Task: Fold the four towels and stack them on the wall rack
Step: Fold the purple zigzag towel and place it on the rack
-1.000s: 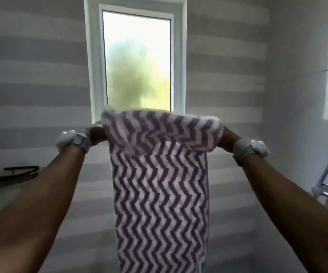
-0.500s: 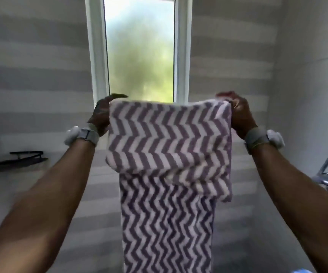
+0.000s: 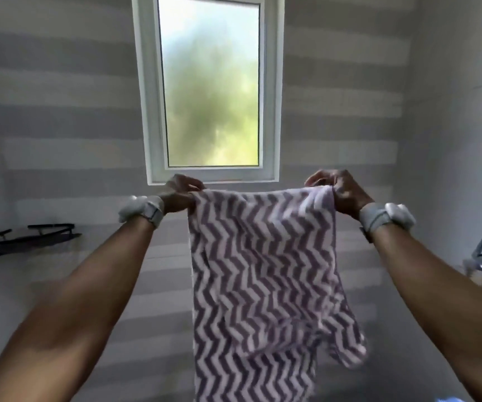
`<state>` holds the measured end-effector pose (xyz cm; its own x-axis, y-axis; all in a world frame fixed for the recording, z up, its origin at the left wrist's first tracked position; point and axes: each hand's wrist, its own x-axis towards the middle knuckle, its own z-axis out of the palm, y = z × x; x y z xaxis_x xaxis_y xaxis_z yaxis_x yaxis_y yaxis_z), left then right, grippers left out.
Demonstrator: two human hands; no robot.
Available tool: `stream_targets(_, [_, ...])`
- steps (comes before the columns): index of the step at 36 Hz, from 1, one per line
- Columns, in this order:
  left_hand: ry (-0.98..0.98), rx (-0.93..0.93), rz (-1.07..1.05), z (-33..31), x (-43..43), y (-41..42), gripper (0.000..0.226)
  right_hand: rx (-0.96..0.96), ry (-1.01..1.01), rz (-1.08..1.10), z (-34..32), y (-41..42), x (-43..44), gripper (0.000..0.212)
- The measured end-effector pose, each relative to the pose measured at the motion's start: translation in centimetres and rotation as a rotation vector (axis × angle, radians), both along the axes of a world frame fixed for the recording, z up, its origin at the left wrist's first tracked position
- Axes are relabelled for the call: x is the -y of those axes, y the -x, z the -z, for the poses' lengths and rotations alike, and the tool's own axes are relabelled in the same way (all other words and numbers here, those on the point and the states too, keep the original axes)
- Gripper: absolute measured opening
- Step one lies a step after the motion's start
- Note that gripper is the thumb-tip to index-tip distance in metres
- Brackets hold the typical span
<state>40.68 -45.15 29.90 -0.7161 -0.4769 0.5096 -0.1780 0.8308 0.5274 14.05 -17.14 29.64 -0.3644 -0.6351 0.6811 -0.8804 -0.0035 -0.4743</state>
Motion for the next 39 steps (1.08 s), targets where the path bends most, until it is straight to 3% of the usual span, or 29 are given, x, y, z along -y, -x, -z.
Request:
stream_targets(2, [-0.083, -0.298, 0.040, 0.0, 0.5, 0.1, 0.031, 0.086, 0.230, 0.012, -0.2, 0.2, 0.0, 0.022])
stream_targets(4, [-0.098, -0.411, 0.075, -0.4, 0.8, 0.3, 0.030, 0.171, 0.387, -0.056, -0.6, -0.4, -0.2, 0.026])
stream_targets(5, [-0.066, -0.334, 0.091, -0.2, 1.0, 0.5, 0.025, 0.208, 0.340, -0.097, -0.5, -0.5, -0.3, 0.025])
stream_targets(7, [0.043, 0.013, 0.053, 1.0, 1.4, 0.9, 0.015, 0.274, -0.007, -0.139, 1.2, -0.4, 0.0, 0.020])
stream_targets(9, [0.117, 0.111, 0.017, 1.8, 1.8, 0.8, 0.032, 0.179, -0.193, -0.040, 3.1, 0.7, 0.6, 0.028])
stream_targets(12, [0.017, -0.319, 0.042, 2.0, 0.9, -0.1, 0.031, 0.108, 0.102, 0.129, 3.7, 1.6, 1.1, 0.036])
stream_targets(14, [-0.113, -0.506, 0.054, 2.4, -0.1, -0.3, 0.026, 0.211, 0.285, 0.045, 3.5, 1.5, 1.0, 0.033])
stream_targets(15, [-0.134, -0.442, 0.078, 2.8, -0.6, -0.3, 0.022, 0.246, 0.257, -0.036, 3.5, 1.3, 0.9, 0.032])
stream_targets(18, [0.010, 0.093, -0.043, 4.2, -1.0, -0.5, 0.005, 0.171, -0.087, -0.073, 4.6, 1.2, 1.8, 0.021])
stream_targets(19, [0.047, 0.083, -0.030, 4.2, -0.8, -0.6, 0.011, 0.147, -0.093, -0.041, 4.9, 1.3, 2.2, 0.022])
stream_targets(23, [0.009, -0.351, -0.033, 3.8, 0.8, -0.5, 0.017, 0.159, 0.121, 0.138, 4.5, 1.2, 2.5, 0.031])
stream_targets(26, [0.048, -0.228, -0.100, 2.9, 1.1, -1.0, 0.018, 0.131, 0.069, 0.222, 3.9, 1.5, 2.6, 0.010])
stream_targets(29, [0.075, -0.202, -0.336, 2.7, 1.8, -1.3, 0.012, 0.136, 0.066, 0.320, 3.7, 2.2, 3.1, 0.021])
stream_targets(31, [-0.091, -0.235, -0.398, 2.9, 1.8, -0.8, 0.018, 0.169, 0.075, 0.386, 3.5, 2.1, 3.0, 0.029])
stream_targets(34, [-0.461, -0.237, -0.247, 3.1, 1.4, -0.1, 0.029, 0.313, 0.128, 0.382, 2.4, 1.6, 3.1, 0.031])
stream_targets(39, [-0.832, 0.071, 0.033, 3.6, 0.4, 0.3, 0.054, 0.626, 0.218, 0.161, 0.8, 1.4, 3.0, 0.016])
